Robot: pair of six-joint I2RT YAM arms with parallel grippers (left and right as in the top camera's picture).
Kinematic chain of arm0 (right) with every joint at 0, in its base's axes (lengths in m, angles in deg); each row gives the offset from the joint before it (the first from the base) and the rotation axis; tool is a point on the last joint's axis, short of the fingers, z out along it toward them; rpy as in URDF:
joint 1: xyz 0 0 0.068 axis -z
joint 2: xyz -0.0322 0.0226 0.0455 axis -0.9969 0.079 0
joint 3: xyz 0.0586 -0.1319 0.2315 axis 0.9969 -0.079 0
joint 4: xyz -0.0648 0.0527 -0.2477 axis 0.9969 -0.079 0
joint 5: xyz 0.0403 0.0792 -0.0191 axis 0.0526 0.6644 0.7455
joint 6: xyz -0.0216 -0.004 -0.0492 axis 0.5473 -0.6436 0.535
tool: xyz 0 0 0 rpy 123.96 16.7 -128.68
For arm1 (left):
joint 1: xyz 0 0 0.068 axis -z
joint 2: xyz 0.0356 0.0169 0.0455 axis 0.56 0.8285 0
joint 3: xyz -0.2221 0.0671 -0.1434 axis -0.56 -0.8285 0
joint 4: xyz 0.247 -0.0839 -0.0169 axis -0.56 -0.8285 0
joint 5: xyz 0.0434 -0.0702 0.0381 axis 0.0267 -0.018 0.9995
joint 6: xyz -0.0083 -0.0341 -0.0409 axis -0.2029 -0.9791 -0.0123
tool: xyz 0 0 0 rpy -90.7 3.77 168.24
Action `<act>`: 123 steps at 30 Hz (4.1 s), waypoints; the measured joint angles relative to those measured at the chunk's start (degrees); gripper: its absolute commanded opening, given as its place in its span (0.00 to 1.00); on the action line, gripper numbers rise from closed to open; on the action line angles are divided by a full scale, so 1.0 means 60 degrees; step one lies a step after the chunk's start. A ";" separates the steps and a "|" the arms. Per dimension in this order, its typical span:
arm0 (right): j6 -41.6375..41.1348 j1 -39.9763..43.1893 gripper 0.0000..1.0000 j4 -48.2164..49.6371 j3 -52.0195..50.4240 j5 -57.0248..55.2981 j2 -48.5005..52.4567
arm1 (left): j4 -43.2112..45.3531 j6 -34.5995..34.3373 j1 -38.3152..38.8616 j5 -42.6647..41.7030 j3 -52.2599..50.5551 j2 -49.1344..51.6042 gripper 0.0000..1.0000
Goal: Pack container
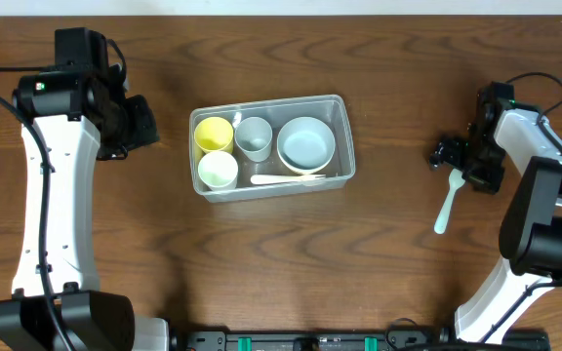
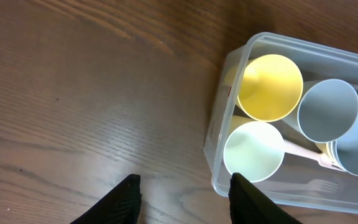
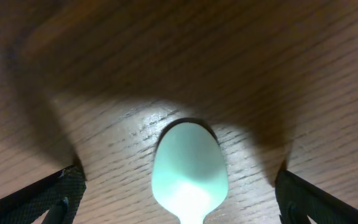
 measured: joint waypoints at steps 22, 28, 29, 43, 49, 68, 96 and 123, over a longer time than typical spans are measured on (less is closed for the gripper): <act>-0.0138 0.0000 0.55 -0.0117 0.0011 0.0015 0.0025 | 0.0000 0.0000 0.0000 0.0000 0.0000 0.0000 0.47; -0.0135 0.0000 0.44 -0.0120 0.0011 0.0007 0.0025 | 0.0000 0.0000 0.0000 0.0000 0.0000 0.0000 0.47; -0.0135 0.0000 0.42 -0.0120 0.0011 0.0015 0.0025 | -0.0004 0.0000 0.0000 0.0000 0.0000 0.0000 0.47; -0.0138 0.0000 0.01 -0.0117 0.0033 -0.0004 0.0025 | -0.0004 0.0000 0.0000 0.0000 0.0000 0.0000 0.47; 0.0259 -0.0091 0.01 0.0033 0.0051 0.0211 -0.0138 | -0.0004 0.0000 0.0000 0.0000 0.0000 0.0000 0.47; 0.8083 -0.6014 0.01 0.1330 0.1614 0.1923 -0.4368 | 0.0000 0.0000 0.0000 0.0000 0.0000 0.0000 0.47; 1.1282 -0.8437 0.48 0.1392 0.1519 0.1876 -0.2269 | 0.0029 0.0004 0.0000 0.0000 0.0000 0.0000 0.47; 0.2062 -0.3093 0.99 0.1151 0.1486 -0.1056 -0.4758 | 0.0251 0.0379 0.0047 0.0004 0.0000 0.0000 0.72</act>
